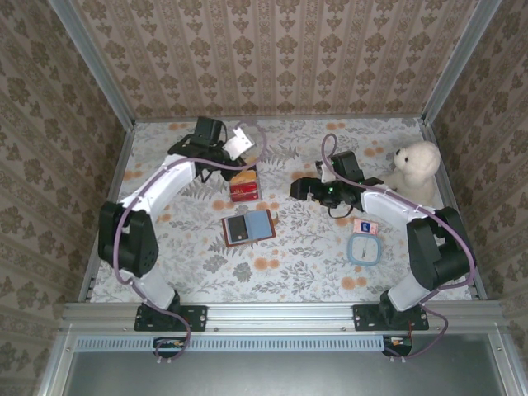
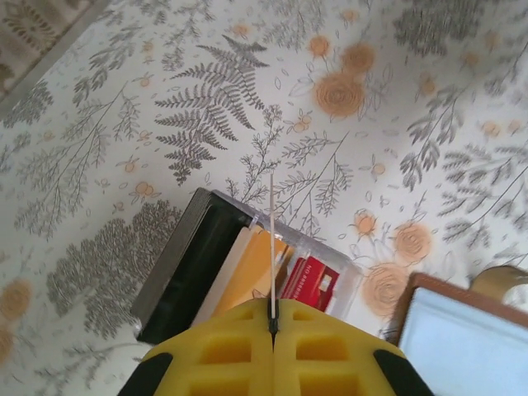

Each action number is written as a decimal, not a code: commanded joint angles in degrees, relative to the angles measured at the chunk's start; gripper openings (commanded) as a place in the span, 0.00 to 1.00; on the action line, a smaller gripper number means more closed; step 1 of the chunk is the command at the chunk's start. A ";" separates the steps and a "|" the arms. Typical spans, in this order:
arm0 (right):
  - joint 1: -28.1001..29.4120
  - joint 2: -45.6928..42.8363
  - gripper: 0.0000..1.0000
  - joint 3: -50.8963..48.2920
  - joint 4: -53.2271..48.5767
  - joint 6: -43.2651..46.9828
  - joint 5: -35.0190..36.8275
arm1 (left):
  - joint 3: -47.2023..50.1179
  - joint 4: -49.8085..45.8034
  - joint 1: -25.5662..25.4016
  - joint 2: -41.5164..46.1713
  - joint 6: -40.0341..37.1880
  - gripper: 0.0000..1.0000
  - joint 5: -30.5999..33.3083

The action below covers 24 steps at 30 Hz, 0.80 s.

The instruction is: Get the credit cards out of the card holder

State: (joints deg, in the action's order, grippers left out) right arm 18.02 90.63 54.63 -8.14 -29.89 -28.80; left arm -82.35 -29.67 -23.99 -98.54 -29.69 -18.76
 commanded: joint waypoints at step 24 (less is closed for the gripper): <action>-0.74 1.88 1.00 -2.34 3.02 -1.70 -0.46 | -16.75 -20.44 -1.02 -14.81 -28.42 0.00 5.06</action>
State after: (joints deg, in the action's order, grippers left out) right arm 17.61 91.94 53.19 -6.35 -30.61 -27.83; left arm -97.14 -49.52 -25.56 -112.18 -56.07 -14.90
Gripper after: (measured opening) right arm 0.999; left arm 0.045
